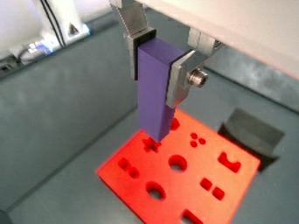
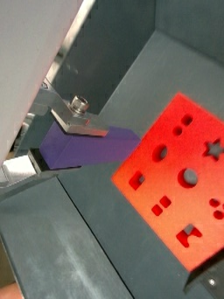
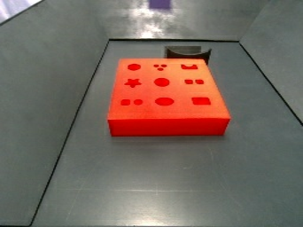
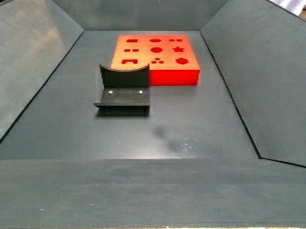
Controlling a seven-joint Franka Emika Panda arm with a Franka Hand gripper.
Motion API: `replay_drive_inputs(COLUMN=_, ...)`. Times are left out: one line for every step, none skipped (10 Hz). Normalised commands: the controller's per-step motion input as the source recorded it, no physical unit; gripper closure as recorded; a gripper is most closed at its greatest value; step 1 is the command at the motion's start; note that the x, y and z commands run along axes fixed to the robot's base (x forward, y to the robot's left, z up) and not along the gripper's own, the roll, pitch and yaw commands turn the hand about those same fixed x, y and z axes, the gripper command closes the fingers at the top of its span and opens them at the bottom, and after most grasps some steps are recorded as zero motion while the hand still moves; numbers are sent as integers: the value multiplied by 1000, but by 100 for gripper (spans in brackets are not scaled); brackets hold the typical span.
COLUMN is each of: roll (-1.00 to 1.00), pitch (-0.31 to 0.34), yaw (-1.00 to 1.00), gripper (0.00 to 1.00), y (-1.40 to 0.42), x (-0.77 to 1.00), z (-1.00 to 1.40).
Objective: Pick up the rectangle object. Move up. Move to above the board. Insert the rectangle object.
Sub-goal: Insert the rectangle object.
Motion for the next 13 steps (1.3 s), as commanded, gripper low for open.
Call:
replay_drive_inputs(roll=-149, pitch=-37, yaw=-3, gripper=100, y=91, x=1000, z=-840)
replay_drive_inputs(roll=-27, pitch=0, yaw=0, gripper=100, y=0, x=1000, z=-660)
replay_drive_inputs(roll=14, pitch=0, yaw=106, gripper=100, y=0, x=954, z=-446)
replay_drive_inputs(roll=63, pitch=0, yaw=140, gripper=100, y=-86, x=886, z=-369)
replay_drive_inputs(roll=96, pitch=0, yaw=77, gripper=100, y=-206, x=914, z=-391)
replay_drive_inputs(roll=129, pitch=0, yaw=37, gripper=100, y=-246, x=929, z=-411)
replay_drive_inputs(roll=157, pitch=0, yaw=31, gripper=100, y=-214, x=929, z=-397)
replay_drive_inputs(roll=174, pitch=0, yaw=43, gripper=100, y=-169, x=917, z=-397)
replay_drive_inputs(roll=217, pitch=0, yaw=83, gripper=100, y=-140, x=857, z=-403)
replay_drive_inputs(roll=197, pitch=0, yaw=111, gripper=100, y=-74, x=846, z=-386)
replay_drive_inputs(roll=159, pitch=0, yaw=183, gripper=100, y=0, x=777, z=-349)
replay_drive_inputs(roll=171, pitch=0, yaw=189, gripper=100, y=0, x=746, z=-371)
replay_drive_inputs(roll=279, pitch=0, yaw=163, gripper=100, y=-66, x=711, z=-426)
